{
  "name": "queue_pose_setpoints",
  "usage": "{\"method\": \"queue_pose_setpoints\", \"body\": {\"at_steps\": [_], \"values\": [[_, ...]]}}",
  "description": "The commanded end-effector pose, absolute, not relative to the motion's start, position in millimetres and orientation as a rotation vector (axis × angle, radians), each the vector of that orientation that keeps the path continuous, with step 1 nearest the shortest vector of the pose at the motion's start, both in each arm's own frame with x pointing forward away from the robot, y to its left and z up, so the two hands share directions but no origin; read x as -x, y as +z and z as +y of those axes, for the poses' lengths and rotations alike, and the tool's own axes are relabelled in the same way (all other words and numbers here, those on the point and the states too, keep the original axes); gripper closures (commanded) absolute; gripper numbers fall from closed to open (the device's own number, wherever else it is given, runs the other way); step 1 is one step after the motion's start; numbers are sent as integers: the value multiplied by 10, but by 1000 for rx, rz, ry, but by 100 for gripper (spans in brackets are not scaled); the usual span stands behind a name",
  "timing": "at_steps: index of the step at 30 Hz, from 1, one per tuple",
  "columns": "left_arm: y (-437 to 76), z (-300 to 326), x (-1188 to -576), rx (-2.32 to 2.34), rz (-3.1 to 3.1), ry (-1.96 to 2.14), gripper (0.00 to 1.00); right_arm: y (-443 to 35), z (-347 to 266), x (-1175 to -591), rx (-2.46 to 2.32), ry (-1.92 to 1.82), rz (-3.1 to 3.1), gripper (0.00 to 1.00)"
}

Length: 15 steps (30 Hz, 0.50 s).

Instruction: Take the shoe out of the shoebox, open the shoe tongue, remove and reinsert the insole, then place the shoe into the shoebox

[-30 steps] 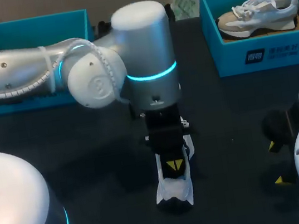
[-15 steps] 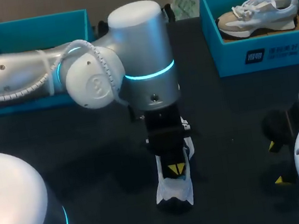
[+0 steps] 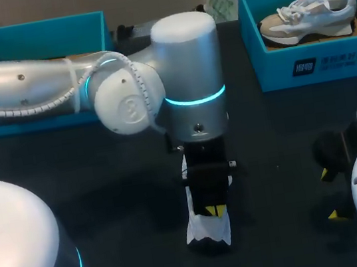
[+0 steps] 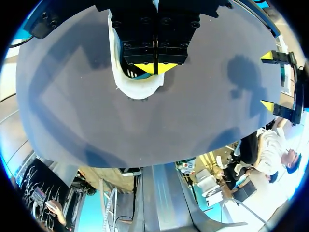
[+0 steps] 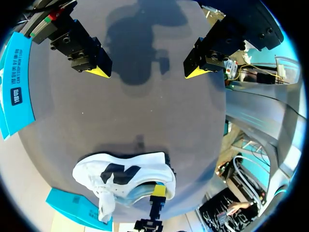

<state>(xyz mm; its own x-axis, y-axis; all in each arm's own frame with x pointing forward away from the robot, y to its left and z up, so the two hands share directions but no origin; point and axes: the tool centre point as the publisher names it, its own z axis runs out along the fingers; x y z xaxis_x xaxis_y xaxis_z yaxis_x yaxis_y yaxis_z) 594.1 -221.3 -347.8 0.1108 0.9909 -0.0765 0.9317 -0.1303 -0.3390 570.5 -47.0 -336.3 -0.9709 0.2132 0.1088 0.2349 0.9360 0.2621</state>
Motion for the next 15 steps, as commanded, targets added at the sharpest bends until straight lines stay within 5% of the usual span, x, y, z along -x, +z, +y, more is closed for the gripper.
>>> {"method": "queue_pose_setpoints", "body": {"at_steps": [1, 15], "values": [[-3596, -2235, -5892, 2165, -1932, 381, 100, -3349, -478, -5684, 348, -426, -3016, 0], [-3822, -2121, -5958, 2132, -1938, 361, 100, -3349, -478, -5684, 348, -426, -3016, 0]]}}
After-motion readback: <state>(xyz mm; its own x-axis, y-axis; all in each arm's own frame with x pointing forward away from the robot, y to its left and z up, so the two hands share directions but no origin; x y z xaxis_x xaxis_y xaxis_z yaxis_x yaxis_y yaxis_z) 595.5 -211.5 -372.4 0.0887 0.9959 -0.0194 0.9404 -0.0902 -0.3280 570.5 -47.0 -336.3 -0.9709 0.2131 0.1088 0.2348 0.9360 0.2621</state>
